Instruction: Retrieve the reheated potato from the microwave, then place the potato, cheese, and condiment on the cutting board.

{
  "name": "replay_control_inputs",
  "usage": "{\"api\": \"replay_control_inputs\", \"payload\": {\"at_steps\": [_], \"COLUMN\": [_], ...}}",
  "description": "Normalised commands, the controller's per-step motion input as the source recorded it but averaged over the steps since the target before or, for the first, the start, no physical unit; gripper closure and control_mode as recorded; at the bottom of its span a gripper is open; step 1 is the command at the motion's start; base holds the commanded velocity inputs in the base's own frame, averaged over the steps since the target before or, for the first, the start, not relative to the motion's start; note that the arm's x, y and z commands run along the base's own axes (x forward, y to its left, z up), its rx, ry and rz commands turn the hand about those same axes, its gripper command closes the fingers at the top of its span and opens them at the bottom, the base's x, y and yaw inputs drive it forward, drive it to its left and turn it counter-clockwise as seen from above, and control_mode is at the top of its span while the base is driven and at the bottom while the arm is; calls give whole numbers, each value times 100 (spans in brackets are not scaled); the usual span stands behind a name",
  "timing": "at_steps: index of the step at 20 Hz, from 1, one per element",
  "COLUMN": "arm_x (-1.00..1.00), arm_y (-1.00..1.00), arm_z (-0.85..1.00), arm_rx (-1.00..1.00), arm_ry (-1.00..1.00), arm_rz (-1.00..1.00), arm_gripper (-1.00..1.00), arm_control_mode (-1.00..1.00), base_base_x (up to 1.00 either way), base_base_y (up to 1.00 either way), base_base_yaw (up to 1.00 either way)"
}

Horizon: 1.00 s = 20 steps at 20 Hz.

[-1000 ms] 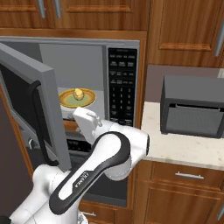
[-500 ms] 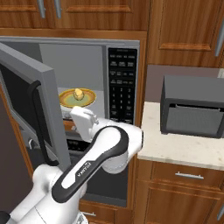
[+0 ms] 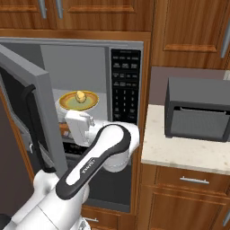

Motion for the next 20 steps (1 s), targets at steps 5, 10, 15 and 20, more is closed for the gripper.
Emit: {"api": "replay_control_inputs", "payload": {"at_steps": [5,10,15,20], "arm_x": [-50,-59,-55,-44], "arm_y": [26,33,40,50], "arm_z": [-2,-8,-10,-8], "arm_rx": [0,0,0,0], "arm_ry": [-1,-8,-8,-5], "arm_rz": [8,1,0,0], "arm_gripper": [-100,-100,-100,-100], "arm_control_mode": [-100,-100,-100,-100], "base_base_x": [0,0,0,0], "base_base_y": [0,0,0,0], "base_base_yaw": [0,0,0,0]}}
